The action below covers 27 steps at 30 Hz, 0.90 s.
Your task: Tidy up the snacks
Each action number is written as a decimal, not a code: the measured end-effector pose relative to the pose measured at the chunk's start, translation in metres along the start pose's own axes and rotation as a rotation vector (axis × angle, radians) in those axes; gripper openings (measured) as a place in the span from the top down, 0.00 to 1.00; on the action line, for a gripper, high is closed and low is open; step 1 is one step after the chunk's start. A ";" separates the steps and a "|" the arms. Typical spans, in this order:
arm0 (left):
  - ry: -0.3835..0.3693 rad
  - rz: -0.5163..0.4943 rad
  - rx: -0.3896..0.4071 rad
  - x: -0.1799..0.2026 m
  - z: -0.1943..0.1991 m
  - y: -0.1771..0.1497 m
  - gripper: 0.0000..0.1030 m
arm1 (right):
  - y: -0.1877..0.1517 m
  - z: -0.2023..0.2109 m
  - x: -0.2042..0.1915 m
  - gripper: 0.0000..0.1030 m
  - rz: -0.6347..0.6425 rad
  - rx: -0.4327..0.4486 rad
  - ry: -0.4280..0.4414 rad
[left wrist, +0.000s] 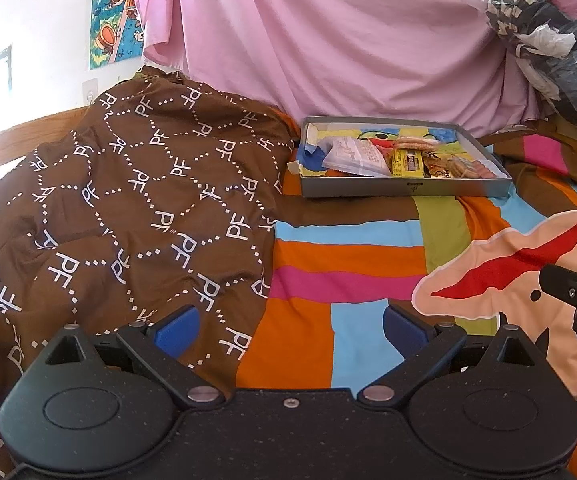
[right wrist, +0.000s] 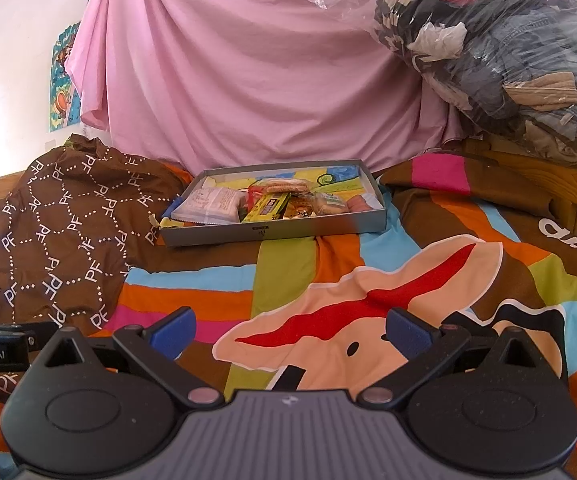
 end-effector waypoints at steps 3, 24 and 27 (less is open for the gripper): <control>0.000 0.001 0.000 0.000 0.000 0.000 0.05 | 0.000 0.000 0.000 0.00 0.000 0.000 0.000; 0.002 0.007 -0.002 -0.001 0.000 0.000 0.05 | 0.000 0.001 -0.001 0.00 0.003 0.002 0.001; 0.001 0.007 -0.002 -0.001 0.000 0.000 0.05 | 0.001 0.001 -0.001 0.00 0.003 0.001 0.002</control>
Point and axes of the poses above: each gripper's, at about its wrist camera, not at the fingertips, and z roughly against the way its jaws point, x to its right, y to its top, the point moved 5 cm from there along -z, roughly the way its jaws point, and after that the axes turned 12 degrees about -z, right-handed, at the moved point
